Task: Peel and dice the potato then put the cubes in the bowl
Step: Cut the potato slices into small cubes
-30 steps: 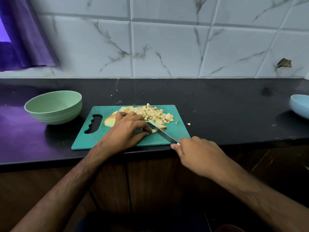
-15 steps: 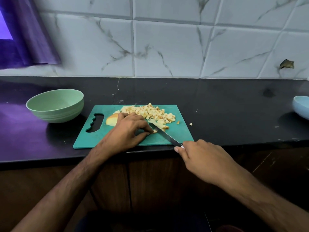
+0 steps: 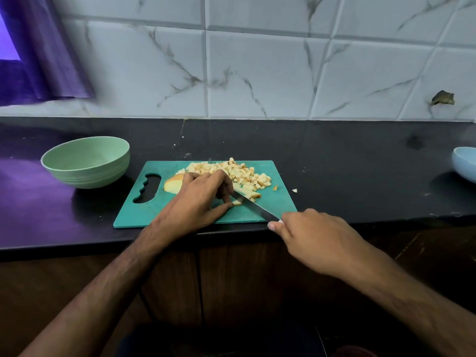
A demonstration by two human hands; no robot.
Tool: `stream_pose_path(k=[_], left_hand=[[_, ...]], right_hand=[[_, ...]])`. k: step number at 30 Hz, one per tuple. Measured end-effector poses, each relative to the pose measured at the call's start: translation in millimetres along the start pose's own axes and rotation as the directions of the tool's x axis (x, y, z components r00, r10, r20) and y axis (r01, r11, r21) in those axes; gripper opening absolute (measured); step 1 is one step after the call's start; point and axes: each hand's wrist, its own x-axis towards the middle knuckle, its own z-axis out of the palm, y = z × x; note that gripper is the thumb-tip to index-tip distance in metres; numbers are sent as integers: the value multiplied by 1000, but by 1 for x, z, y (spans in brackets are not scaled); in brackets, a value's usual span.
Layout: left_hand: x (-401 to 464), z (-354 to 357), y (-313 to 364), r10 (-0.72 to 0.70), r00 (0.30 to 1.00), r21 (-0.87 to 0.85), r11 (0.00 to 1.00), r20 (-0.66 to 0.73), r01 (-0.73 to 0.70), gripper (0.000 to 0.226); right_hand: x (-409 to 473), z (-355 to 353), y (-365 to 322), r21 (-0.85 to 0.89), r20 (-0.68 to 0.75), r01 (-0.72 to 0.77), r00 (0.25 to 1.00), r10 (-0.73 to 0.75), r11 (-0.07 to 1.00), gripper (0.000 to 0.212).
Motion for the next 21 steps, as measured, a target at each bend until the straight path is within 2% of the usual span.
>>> stream_pose_path(k=[5,9,16,21], left_hand=[[1,-1,3,36,999,56,998,-8,-35,34],[0,-3,6,29,1000,52,998,1,-29,35],[1,-4,7,24,1000,44,999,15,-24,35],[1,-2,4,37,999,65,997,1,-37,37]], right_hand=[[0,10,-15,19,15,-20,1000,20,1000,38],[17,17,-22,16,-38,-2,999,2,1000,37],[16,0,-7,57,45,5,999,-7,998,42],[-5,7,-10,7,26,5,1000,-6,1000,39]])
